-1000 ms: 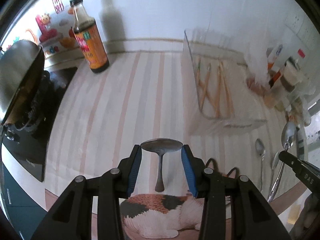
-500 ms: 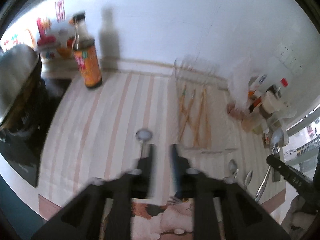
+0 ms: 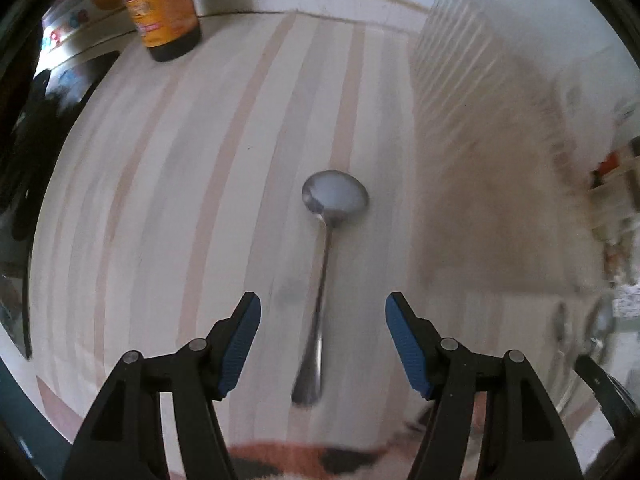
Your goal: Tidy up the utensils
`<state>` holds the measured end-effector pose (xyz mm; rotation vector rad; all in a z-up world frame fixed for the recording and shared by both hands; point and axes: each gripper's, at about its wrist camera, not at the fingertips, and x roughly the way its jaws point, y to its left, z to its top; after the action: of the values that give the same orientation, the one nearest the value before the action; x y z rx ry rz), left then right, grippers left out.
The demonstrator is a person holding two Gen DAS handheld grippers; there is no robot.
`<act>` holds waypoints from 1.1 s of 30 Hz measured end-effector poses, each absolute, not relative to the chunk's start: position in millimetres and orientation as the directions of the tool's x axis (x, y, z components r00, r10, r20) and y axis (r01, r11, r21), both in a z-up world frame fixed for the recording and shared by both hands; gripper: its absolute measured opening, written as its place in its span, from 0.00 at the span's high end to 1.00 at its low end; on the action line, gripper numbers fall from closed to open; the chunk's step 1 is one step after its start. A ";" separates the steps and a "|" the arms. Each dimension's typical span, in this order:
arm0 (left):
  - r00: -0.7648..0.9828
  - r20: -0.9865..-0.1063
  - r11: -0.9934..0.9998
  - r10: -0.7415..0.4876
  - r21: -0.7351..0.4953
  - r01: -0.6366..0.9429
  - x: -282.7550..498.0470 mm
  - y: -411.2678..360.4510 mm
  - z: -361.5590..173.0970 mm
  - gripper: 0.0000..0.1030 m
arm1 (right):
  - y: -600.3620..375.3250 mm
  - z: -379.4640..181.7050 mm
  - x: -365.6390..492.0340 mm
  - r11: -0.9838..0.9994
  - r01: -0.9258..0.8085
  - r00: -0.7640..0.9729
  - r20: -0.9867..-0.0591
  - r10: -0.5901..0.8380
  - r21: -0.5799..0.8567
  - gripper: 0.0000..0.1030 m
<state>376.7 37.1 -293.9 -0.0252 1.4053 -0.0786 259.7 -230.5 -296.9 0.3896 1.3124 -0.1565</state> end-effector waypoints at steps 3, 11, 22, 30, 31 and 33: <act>0.184 -0.983 0.998 -0.008 0.004 0.066 385.0 29.2 -301.9 0.86 | -229.8 -305.4 261.7 0.929 0.331 0.237 -0.968 0.087 0.165 0.98; 0.183 -0.983 0.998 0.008 0.018 0.055 356.7 34.9 -295.7 0.98 | -227.3 -309.2 264.4 0.938 0.315 0.233 -0.970 0.073 0.146 0.98; 0.232 -0.972 0.999 -0.025 -0.018 0.033 266.0 45.5 -249.6 0.98 | -216.4 -276.5 245.7 0.955 0.256 0.283 -0.956 0.077 0.152 0.98; 0.378 -0.923 0.997 -0.075 -0.062 0.046 262.7 40.8 -166.4 0.98 | -213.1 -235.3 242.3 0.955 0.226 0.360 -0.927 0.103 0.193 0.98; 0.400 -0.913 0.996 -0.084 -0.069 0.052 271.1 42.1 -154.0 0.98 | -213.3 -227.7 243.8 0.953 0.222 0.376 -0.920 0.111 0.206 0.98; 0.441 -0.891 0.994 -0.106 -0.083 0.070 282.7 39.8 -130.3 0.98 | -212.7 -213.8 248.7 0.951 0.212 0.403 -0.907 0.125 0.225 0.98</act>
<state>282.7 39.8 -130.3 -0.0361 1.1089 -0.1088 248.7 -212.7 -213.8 0.3281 1.1610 -0.0560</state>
